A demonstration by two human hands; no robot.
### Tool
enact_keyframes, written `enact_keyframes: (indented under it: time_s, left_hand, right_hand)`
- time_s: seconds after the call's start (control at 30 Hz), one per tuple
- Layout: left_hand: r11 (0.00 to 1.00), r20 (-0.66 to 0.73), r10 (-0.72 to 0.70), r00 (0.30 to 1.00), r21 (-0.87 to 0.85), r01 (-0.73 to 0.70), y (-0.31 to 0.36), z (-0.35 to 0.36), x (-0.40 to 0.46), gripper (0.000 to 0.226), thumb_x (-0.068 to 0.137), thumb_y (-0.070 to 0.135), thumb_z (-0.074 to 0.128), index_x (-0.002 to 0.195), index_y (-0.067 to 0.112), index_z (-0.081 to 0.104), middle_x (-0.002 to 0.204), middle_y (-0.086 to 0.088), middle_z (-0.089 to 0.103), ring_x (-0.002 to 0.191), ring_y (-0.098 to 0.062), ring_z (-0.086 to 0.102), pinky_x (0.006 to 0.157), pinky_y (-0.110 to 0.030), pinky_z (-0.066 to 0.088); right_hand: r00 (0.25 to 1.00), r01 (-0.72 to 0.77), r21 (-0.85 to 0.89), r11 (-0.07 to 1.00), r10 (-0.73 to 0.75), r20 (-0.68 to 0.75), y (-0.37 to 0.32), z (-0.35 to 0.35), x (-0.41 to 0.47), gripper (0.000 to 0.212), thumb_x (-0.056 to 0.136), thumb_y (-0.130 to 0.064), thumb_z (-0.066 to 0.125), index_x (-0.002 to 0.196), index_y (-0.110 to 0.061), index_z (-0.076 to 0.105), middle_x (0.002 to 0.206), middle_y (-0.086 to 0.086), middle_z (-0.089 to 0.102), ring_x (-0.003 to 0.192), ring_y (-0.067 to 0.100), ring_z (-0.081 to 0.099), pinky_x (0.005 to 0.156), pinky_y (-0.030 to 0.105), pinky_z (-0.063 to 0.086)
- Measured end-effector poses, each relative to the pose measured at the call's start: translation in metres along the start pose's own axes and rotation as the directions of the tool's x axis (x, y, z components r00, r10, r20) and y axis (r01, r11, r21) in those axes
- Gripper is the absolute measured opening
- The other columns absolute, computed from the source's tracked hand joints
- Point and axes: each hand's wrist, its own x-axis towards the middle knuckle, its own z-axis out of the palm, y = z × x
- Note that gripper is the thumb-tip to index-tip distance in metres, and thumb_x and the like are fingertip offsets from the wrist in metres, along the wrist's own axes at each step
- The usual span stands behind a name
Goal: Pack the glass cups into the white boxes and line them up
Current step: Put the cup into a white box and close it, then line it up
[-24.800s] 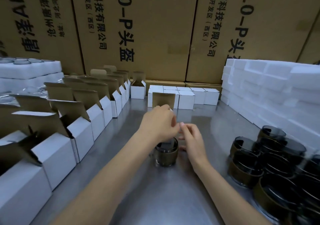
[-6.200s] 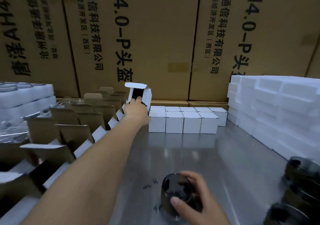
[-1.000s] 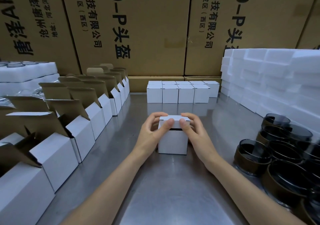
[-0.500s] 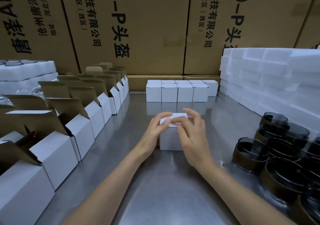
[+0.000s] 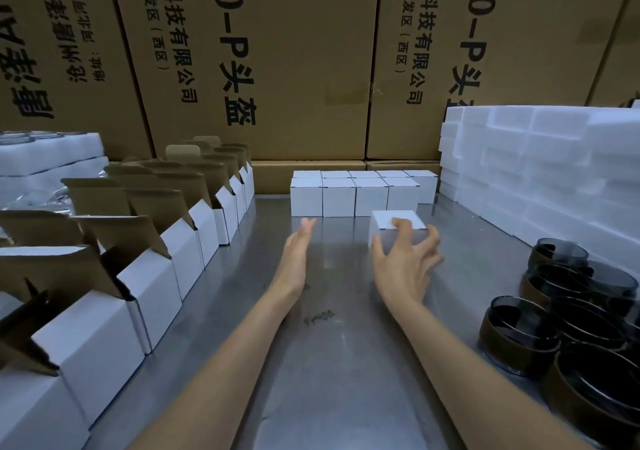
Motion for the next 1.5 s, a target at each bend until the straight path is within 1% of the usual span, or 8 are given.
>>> enact_keyframes:
  time_s: [0.2, 0.3, 0.4, 0.7, 0.9, 1.07, 1.37, 1.5]
  left_hand:
    - [0.994, -0.068, 0.082, 0.994, 0.077, -0.077, -0.017, -0.008, 0.061, 0.051, 0.099, 0.046, 0.036, 0.141, 0.018, 0.045, 0.147, 0.001, 0.039, 0.133, -0.007, 0.035, 0.115, -0.032, 0.021]
    - [0.995, -0.150, 0.073, 0.986, 0.082, -0.061, -0.024, -0.013, 0.090, 0.048, 0.098, 0.039, 0.045, 0.142, 0.019, 0.043, 0.147, 0.003, 0.034, 0.130, -0.007, 0.034, 0.103, -0.023, 0.023]
    - [0.991, -0.168, 0.099, 0.981, 0.109, -0.081, -0.030, -0.016, 0.119, 0.049, 0.096, 0.033, 0.052, 0.141, 0.017, 0.044, 0.149, -0.001, 0.033, 0.131, -0.012, 0.036, 0.109, -0.031, 0.028]
    - [0.995, -0.241, 0.008, 0.970, 0.103, 0.017, -0.040, -0.024, 0.170, 0.076, 0.091, 0.032, 0.059, 0.153, 0.020, 0.016, 0.158, 0.000, 0.010, 0.144, -0.022, 0.018, 0.111, -0.040, 0.022]
    - [0.997, -0.153, 0.042, 0.987, 0.072, -0.031, -0.036, -0.022, 0.172, 0.040, 0.082, 0.023, 0.062, 0.121, 0.015, 0.056, 0.126, -0.008, 0.058, 0.113, -0.025, 0.056, 0.103, -0.047, 0.043]
    - [0.997, -0.141, 0.048, 0.989, 0.059, -0.040, -0.031, -0.021, 0.167, 0.038, 0.074, 0.028, 0.061, 0.111, 0.018, 0.059, 0.121, -0.008, 0.060, 0.110, -0.025, 0.058, 0.101, -0.048, 0.044]
    - [0.997, -0.148, 0.038, 0.988, 0.071, -0.028, -0.034, -0.021, 0.170, 0.064, 0.067, 0.037, 0.060, 0.128, 0.017, 0.054, 0.136, -0.009, 0.048, 0.122, -0.026, 0.049, 0.107, -0.047, 0.038]
    - [0.992, -0.250, 0.045, 0.967, 0.124, -0.014, -0.038, -0.020, 0.173, 0.069, 0.088, 0.027, 0.061, 0.148, 0.014, 0.029, 0.150, -0.003, 0.022, 0.134, -0.020, 0.032, 0.100, -0.027, 0.026]
  right_hand:
    - [0.935, -0.296, 0.131, 0.946, 0.315, -0.161, 0.012, 0.034, 0.076, 0.037, 0.095, -0.030, 0.055, 0.130, -0.037, 0.046, 0.152, 0.012, 0.014, 0.126, 0.039, 0.026, 0.085, 0.045, 0.042]
    - [0.887, -0.350, 0.212, 0.912, 0.396, -0.238, 0.022, 0.048, 0.108, 0.038, 0.095, -0.024, 0.057, 0.130, -0.035, 0.049, 0.154, 0.010, 0.014, 0.133, 0.038, 0.022, 0.089, 0.046, 0.041]
    - [0.857, -0.358, 0.264, 0.895, 0.428, -0.288, 0.030, 0.060, 0.135, 0.039, 0.095, -0.021, 0.058, 0.130, -0.034, 0.050, 0.155, 0.009, 0.015, 0.135, 0.038, 0.021, 0.090, 0.049, 0.040]
    - [0.914, -0.358, 0.102, 0.928, 0.371, -0.167, 0.051, 0.085, 0.194, 0.048, 0.101, -0.033, 0.043, 0.147, -0.037, 0.027, 0.160, 0.010, 0.001, 0.136, 0.037, 0.027, 0.106, 0.048, 0.027]
    - [0.928, -0.346, 0.076, 0.935, 0.353, -0.122, 0.050, 0.090, 0.200, 0.058, 0.102, -0.035, 0.035, 0.152, -0.024, 0.006, 0.160, 0.011, 0.005, 0.135, 0.036, 0.033, 0.100, 0.052, 0.034]
    - [0.910, -0.347, 0.112, 0.931, 0.364, -0.201, 0.048, 0.090, 0.200, 0.054, 0.099, -0.031, 0.047, 0.136, 0.002, 0.027, 0.143, 0.020, 0.029, 0.128, 0.038, 0.035, 0.095, 0.049, 0.037]
    - [0.926, -0.324, 0.085, 0.942, 0.335, -0.173, 0.050, 0.088, 0.199, 0.035, 0.102, -0.022, 0.034, 0.129, 0.000, 0.038, 0.139, 0.020, 0.037, 0.129, 0.036, 0.034, 0.096, 0.045, 0.035]
    - [0.928, -0.333, 0.082, 0.940, 0.342, -0.151, 0.042, 0.079, 0.184, 0.035, 0.101, -0.018, 0.034, 0.130, 0.001, 0.038, 0.139, 0.020, 0.037, 0.128, 0.036, 0.035, 0.095, 0.045, 0.036]
